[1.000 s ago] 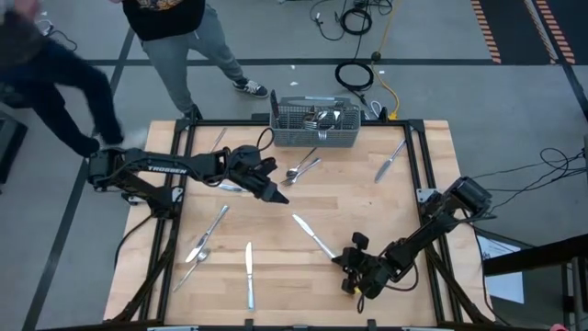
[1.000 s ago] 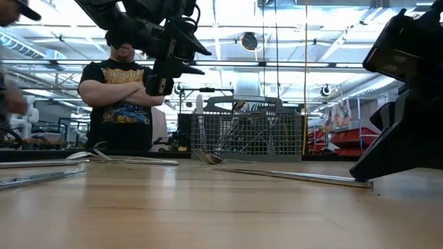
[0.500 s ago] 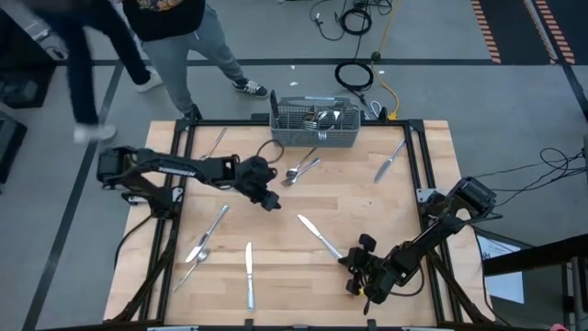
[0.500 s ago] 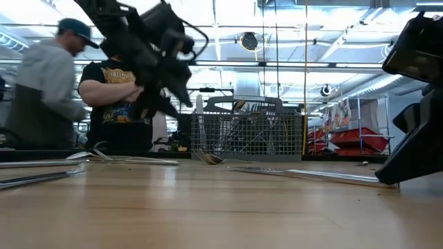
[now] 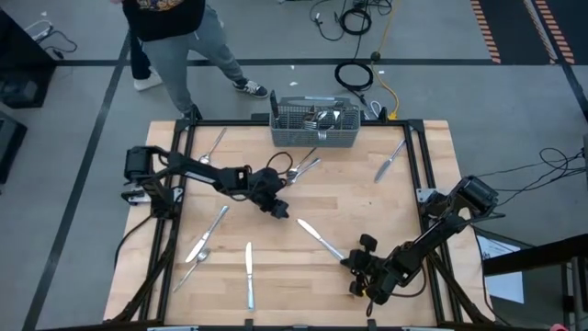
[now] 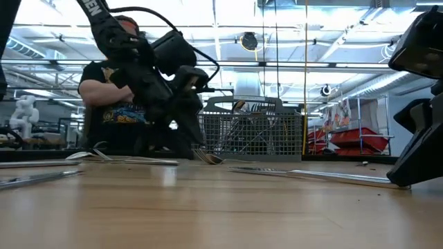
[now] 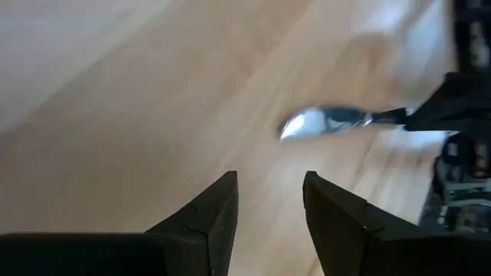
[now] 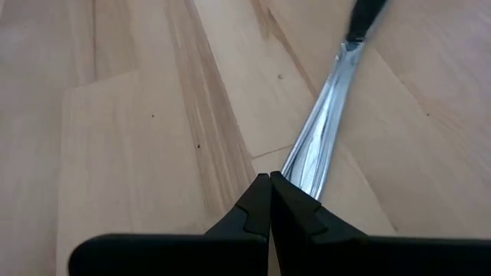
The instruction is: Sort silverware
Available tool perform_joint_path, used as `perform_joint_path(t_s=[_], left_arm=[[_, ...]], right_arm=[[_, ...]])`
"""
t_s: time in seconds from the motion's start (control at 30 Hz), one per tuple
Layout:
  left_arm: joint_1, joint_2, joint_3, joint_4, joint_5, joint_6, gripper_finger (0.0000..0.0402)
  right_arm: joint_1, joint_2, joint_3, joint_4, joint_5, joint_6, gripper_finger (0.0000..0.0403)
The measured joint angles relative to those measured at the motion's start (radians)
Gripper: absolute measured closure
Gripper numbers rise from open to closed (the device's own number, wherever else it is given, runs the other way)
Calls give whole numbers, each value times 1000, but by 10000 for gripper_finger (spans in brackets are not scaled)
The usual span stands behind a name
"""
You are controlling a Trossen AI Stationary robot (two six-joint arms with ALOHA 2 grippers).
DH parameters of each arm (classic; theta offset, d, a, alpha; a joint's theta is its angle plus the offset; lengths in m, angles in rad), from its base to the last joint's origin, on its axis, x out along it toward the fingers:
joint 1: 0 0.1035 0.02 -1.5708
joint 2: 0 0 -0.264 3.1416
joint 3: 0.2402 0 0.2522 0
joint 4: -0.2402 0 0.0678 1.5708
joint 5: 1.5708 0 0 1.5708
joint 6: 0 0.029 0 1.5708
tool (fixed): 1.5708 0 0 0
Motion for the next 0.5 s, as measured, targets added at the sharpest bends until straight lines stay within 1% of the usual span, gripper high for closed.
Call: perform_joint_path(t_s=[0.23, 0.33, 0.5], left_arm=[[-4, 94, 2, 114, 31, -95, 237], [-11, 122, 6, 134, 20, -109, 237], [-12, 148, 6, 216, 18, -171, 237]], right_arm=[[0, 0, 0, -19, 2, -19, 403], [1, 0, 0, -19, 2, -21, 403], [0, 0, 0, -19, 1, -47, 403]])
